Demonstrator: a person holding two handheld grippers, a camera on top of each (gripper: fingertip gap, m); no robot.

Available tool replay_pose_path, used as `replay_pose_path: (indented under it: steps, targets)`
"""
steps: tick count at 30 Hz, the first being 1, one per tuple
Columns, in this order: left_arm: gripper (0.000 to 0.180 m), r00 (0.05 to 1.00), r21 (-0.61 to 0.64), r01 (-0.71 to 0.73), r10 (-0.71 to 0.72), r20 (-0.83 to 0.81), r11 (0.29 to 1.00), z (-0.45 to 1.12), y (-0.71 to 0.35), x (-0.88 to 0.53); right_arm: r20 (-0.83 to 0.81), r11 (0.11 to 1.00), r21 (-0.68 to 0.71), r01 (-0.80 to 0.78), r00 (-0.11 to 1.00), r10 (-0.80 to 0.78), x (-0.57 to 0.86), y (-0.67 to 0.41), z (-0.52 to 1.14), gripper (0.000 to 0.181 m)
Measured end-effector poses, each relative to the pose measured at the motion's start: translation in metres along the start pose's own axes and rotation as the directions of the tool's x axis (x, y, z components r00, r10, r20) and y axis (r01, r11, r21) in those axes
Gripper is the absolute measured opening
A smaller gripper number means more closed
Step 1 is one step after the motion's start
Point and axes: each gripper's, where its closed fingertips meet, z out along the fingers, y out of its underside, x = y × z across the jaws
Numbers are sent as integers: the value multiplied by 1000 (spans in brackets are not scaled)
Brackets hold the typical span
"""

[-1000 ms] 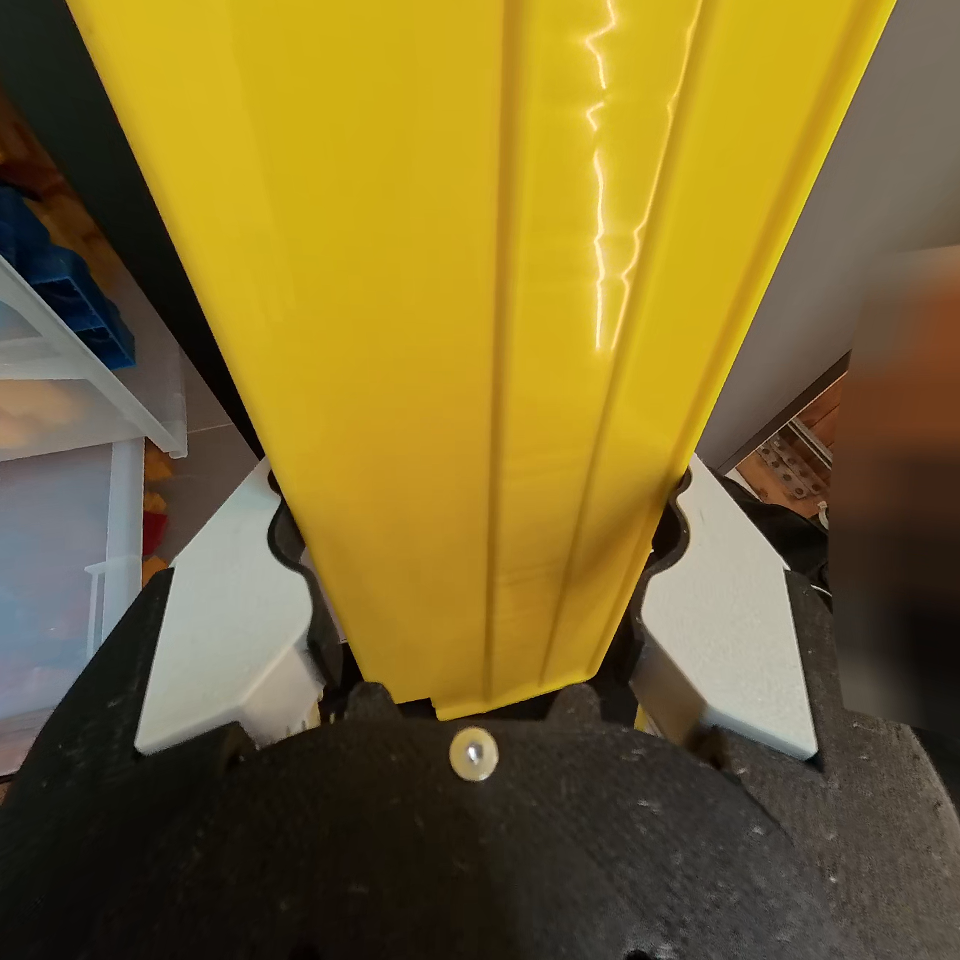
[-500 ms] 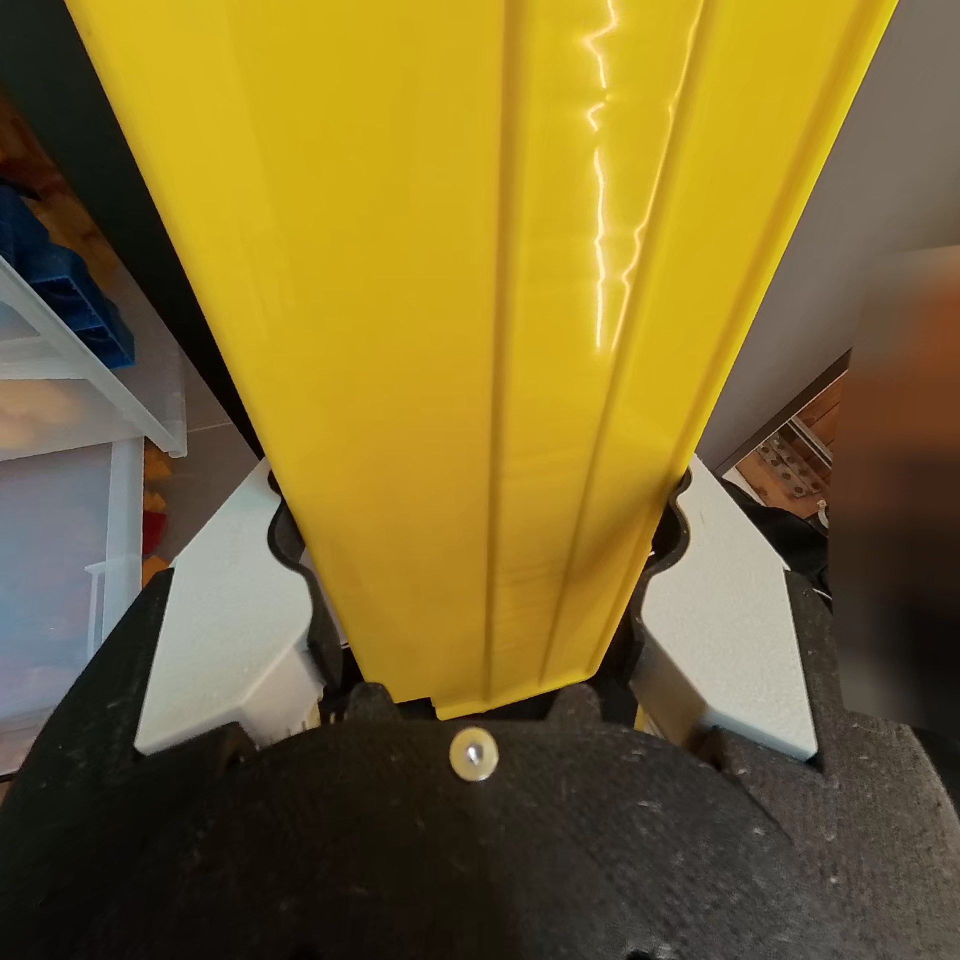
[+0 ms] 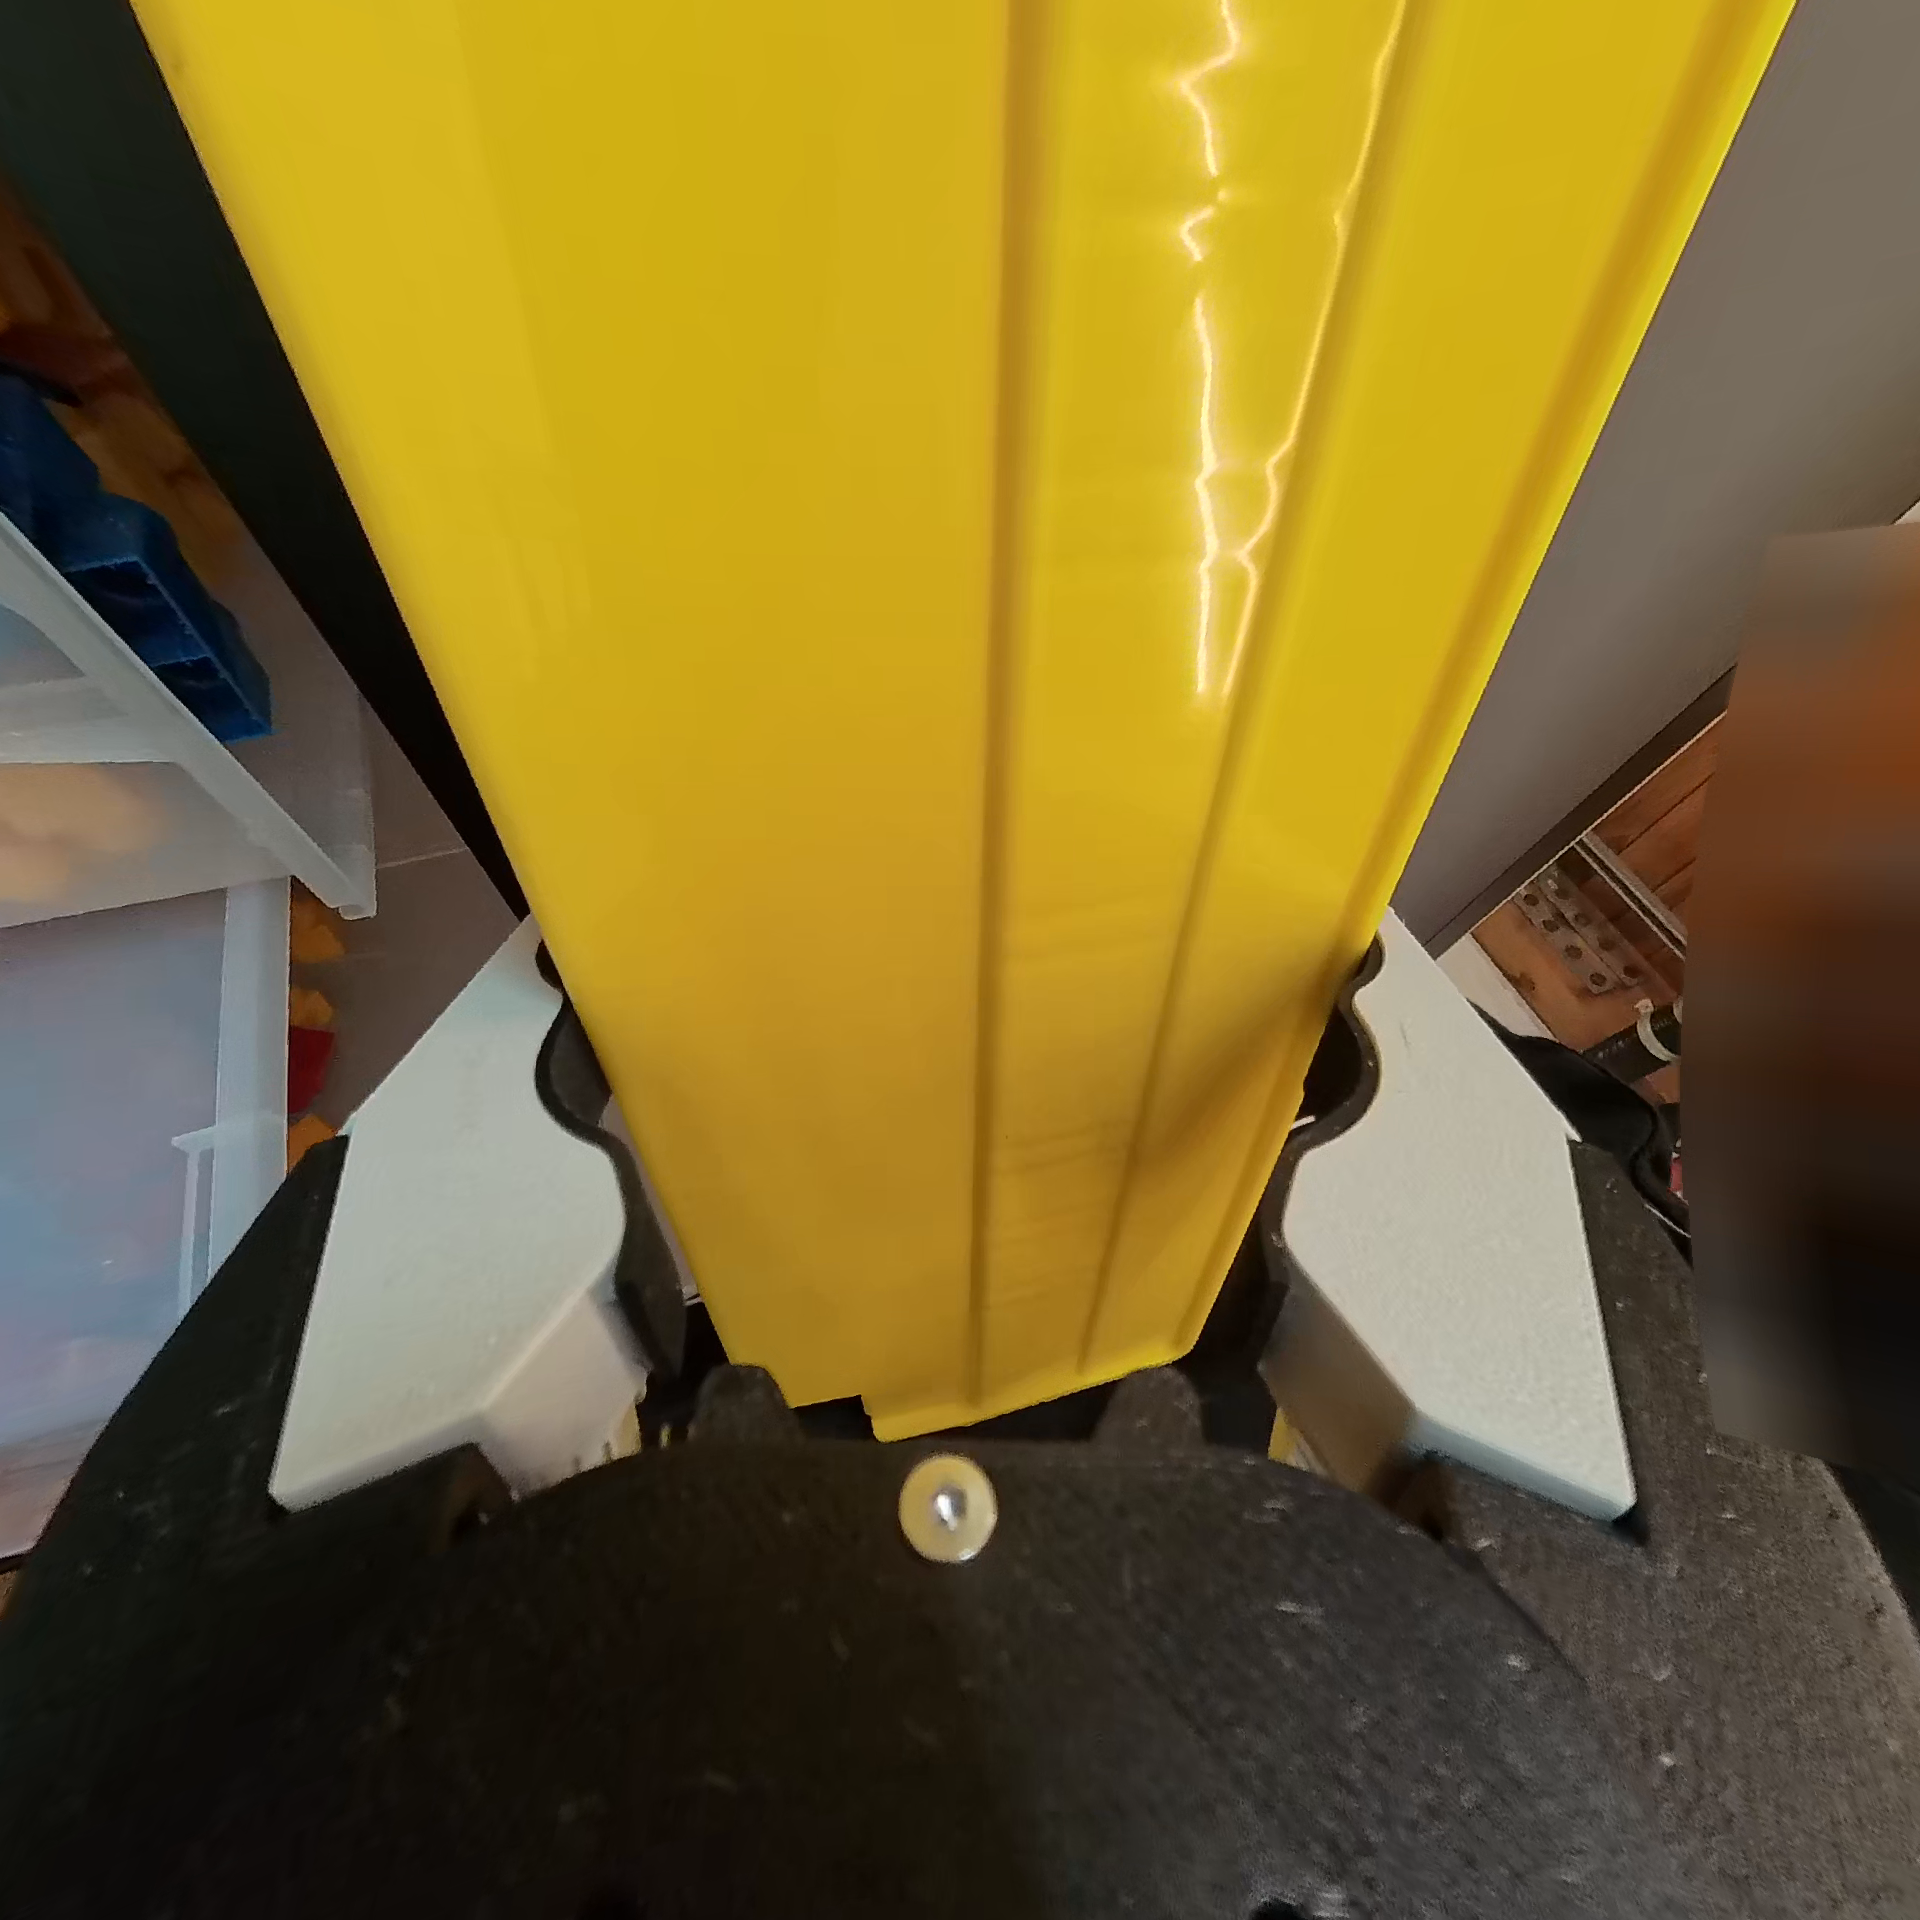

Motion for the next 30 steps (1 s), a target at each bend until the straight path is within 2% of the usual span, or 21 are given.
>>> replay_pose_path:
  steps: [2, 5, 10, 12, 14, 17, 19, 24, 27, 30]
  targets:
    - [137, 1000, 2, 0, 0, -1, 1000, 0, 0, 0, 63, 999, -17, -29, 998, 30, -6, 5, 17, 35]
    - [137, 1000, 4, -1, 1, 0, 1000, 0, 0, 0, 106, 998, -48, -50, 993, 55, -6, 14, 37, 42]
    - [137, 1000, 6, -2, 2, 3, 1000, 0, 0, 0, 318, 986, -86, -142, 934, 162, -22, 16, 45, 37]
    - [137, 1000, 6, -1, 1, 4, 1000, 0, 0, 0, 350, 982, -114, -153, 918, 183, -25, 17, 45, 35]
    - [137, 1000, 6, -1, 1, 4, 1000, 0, 0, 0, 325, 983, -126, -132, 931, 167, -23, 19, 45, 40]
    - [137, 1000, 8, -1, 1, 4, 1000, 0, 0, 0, 223, 988, -139, -66, 970, 96, -11, 21, 46, 58]
    - [137, 1000, 9, -1, 1, 5, 1000, 0, 0, 0, 203, 992, -129, -14, 978, 40, -9, 18, 46, 59]
    - [137, 1000, 9, -2, 2, 6, 1000, 0, 0, 0, 186, 987, -163, 13, 982, 18, -4, 17, 47, 63]
    - [137, 1000, 8, -2, 2, 5, 1000, 1, 0, 0, 72, 971, -168, 169, 985, -159, 7, 15, 42, 61]
    - [137, 1000, 7, -1, 1, 8, 1000, 1, 0, 0, -9, 929, -162, 333, 941, -339, 6, 7, 29, 51]
